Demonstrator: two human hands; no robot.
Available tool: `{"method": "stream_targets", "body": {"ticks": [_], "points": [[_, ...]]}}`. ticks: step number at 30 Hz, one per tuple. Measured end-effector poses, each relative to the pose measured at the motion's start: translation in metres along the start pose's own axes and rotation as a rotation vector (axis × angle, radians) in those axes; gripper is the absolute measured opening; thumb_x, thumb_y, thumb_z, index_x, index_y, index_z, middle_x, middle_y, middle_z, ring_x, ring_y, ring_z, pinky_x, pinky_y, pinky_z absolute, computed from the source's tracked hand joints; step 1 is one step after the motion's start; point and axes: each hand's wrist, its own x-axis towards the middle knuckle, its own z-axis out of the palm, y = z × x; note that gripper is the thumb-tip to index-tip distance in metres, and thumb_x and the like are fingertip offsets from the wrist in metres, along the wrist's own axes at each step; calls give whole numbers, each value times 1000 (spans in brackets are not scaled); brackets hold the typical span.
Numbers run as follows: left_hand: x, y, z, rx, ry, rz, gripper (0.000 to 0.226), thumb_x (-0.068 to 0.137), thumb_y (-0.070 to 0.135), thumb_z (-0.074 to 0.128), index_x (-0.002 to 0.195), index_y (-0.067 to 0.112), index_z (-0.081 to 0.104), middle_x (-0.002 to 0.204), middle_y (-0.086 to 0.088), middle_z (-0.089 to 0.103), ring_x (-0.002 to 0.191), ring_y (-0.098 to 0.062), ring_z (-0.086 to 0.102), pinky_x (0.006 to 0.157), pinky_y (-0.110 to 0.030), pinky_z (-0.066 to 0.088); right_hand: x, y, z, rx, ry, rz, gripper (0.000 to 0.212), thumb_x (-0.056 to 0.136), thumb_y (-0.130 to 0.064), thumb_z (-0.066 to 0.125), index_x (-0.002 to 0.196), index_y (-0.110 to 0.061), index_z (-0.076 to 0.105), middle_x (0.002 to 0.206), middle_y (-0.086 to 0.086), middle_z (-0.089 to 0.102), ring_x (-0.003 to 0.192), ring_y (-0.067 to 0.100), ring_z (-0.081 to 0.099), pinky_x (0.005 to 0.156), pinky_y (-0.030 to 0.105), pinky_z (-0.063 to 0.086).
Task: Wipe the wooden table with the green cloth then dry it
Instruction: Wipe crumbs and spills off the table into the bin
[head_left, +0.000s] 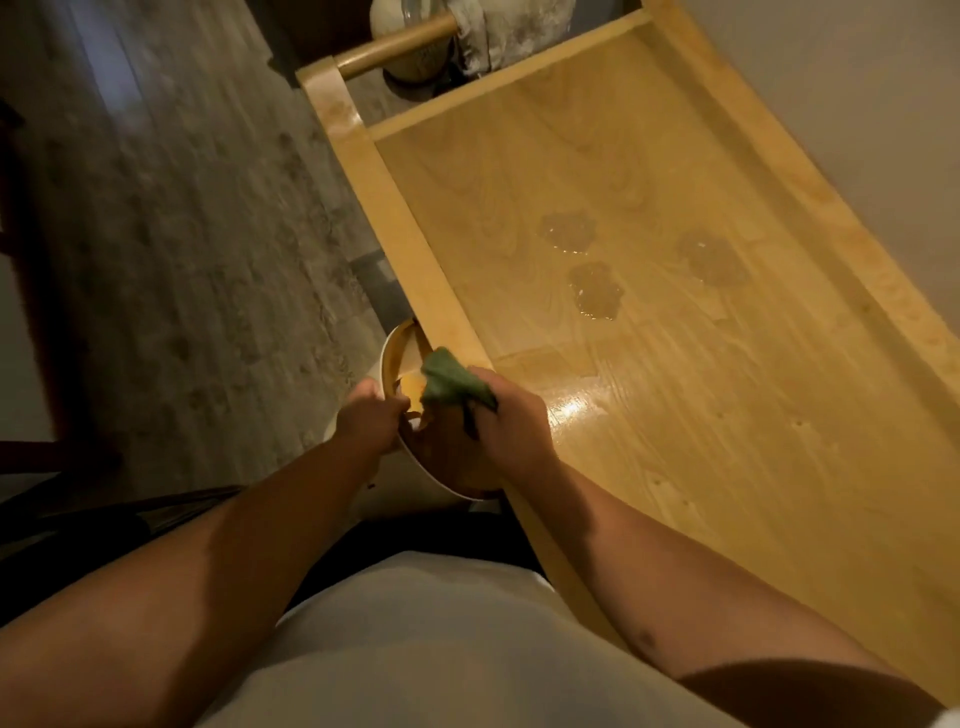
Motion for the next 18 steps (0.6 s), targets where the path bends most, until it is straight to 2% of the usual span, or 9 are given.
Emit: {"method": "stream_targets", "body": {"ticks": [3,7,9,10,12,13,15,17,18], "points": [[2,-3,2,2,33,9,24,90,19,65,103,1,56,89,-22,60,67,-27,56,39,-24,42,11,3,-33,326,124,267,46,93,-6,55,97,-50,68,84,-25,70,72,-8,64,56,6,44],[7,-6,1,-35,41,5,18,87,21,68,82,16,52,82,-13,60,68,-24,56,33,-20,38,15,31,-92,379,367,368,43,95,-2,59,119,-37,61,93,-16,67,66,-9,66,54,10,49],[7,-7,4,-41,72,13,24,85,24,71,77,18,50,74,-9,57,63,-22,54,31,-18,35,15,49,-129,268,491,352,40,95,-2,59,126,-27,63,97,-11,69,72,-9,66,64,17,53],[8,-8,5,-39,82,18,26,84,25,72,75,18,49,71,-7,56,60,-21,52,30,-18,33,15,59,-147,200,553,354,40,94,-3,59,129,-21,63,102,-5,71,82,-2,68,74,23,55],[8,-8,4,-17,86,22,26,83,27,71,74,20,48,66,-5,55,56,-20,50,29,-19,31,15,79,-178,30,638,353,41,95,-5,58,134,-16,60,120,3,68,108,16,64,96,27,49],[8,-8,4,5,83,23,24,82,26,70,74,20,49,65,-5,55,54,-19,50,30,-20,31,15,90,-188,-67,635,357,43,96,-8,56,138,-15,56,130,4,63,120,22,58,104,27,43],[8,-7,3,35,72,25,20,82,22,67,77,19,49,65,-8,54,51,-20,47,32,-23,31,17,108,-197,-299,496,402,54,100,-18,53,151,-12,37,154,10,41,143,27,35,118,33,25],[8,-7,3,32,69,33,18,84,16,63,78,19,47,66,-9,52,49,-19,45,31,-22,31,19,119,-192,-517,340,392,68,101,-29,51,156,-8,18,164,13,17,152,28,12,123,39,11],[7,-6,3,26,73,34,18,85,15,62,78,19,46,66,-9,52,49,-19,45,30,-21,31,22,121,-189,-568,315,369,71,100,-31,50,157,-8,14,165,14,13,152,28,9,123,40,10]]}}
